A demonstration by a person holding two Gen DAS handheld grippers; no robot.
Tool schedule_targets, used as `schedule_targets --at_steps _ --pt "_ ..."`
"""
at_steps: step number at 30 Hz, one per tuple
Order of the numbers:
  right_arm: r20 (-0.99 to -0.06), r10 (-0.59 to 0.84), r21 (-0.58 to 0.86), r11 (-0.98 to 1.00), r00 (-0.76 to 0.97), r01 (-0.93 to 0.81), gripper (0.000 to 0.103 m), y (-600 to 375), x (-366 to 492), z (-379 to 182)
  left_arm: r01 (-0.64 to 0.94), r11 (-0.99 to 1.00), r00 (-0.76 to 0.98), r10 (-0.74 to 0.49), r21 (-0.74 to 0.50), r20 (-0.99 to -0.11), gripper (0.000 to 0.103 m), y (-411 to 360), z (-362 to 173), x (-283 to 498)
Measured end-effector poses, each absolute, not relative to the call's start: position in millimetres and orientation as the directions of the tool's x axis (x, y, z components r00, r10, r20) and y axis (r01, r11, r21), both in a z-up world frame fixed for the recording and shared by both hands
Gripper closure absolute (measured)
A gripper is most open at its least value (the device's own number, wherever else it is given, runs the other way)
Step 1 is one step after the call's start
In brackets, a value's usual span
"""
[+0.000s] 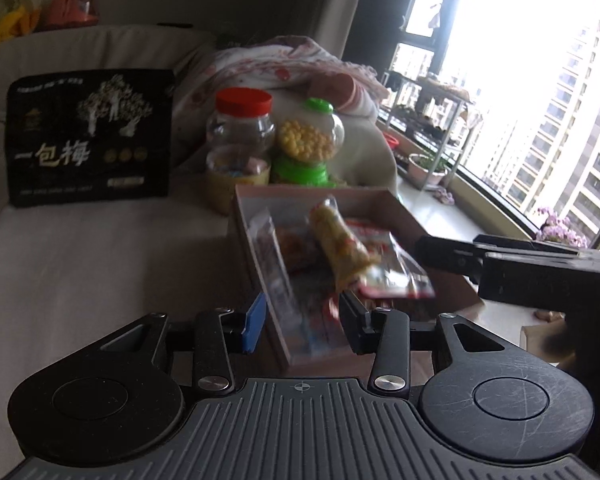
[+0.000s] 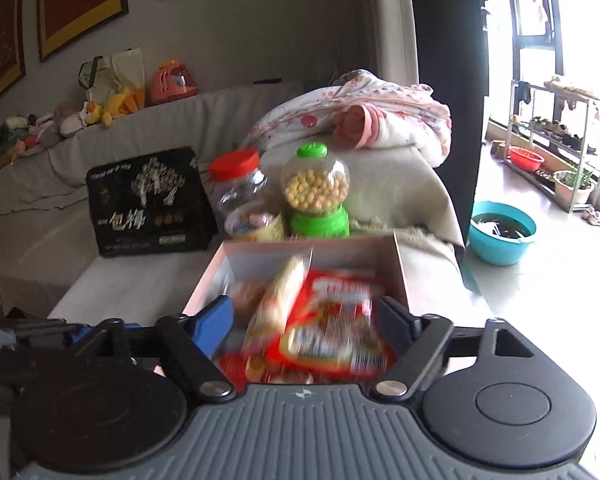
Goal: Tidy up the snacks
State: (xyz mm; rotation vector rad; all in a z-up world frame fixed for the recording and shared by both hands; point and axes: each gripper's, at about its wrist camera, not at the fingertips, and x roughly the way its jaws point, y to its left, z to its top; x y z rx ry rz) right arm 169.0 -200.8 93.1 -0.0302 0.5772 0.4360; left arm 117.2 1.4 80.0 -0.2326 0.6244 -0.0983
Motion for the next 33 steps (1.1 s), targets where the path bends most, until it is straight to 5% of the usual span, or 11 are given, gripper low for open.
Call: schedule_targets --at_steps 12,33 --pt "-0.668 0.229 -0.006 0.95 0.708 -0.313 0.019 -193 100 -1 -0.019 0.976 0.761 -0.127 -0.216 -0.637 0.057 4 6 42" --pt "-0.622 0.203 -0.043 0.955 0.756 -0.292 0.011 -194 89 -10 -0.016 1.0 0.807 0.008 -0.008 -0.591 0.052 -35 -4 37"
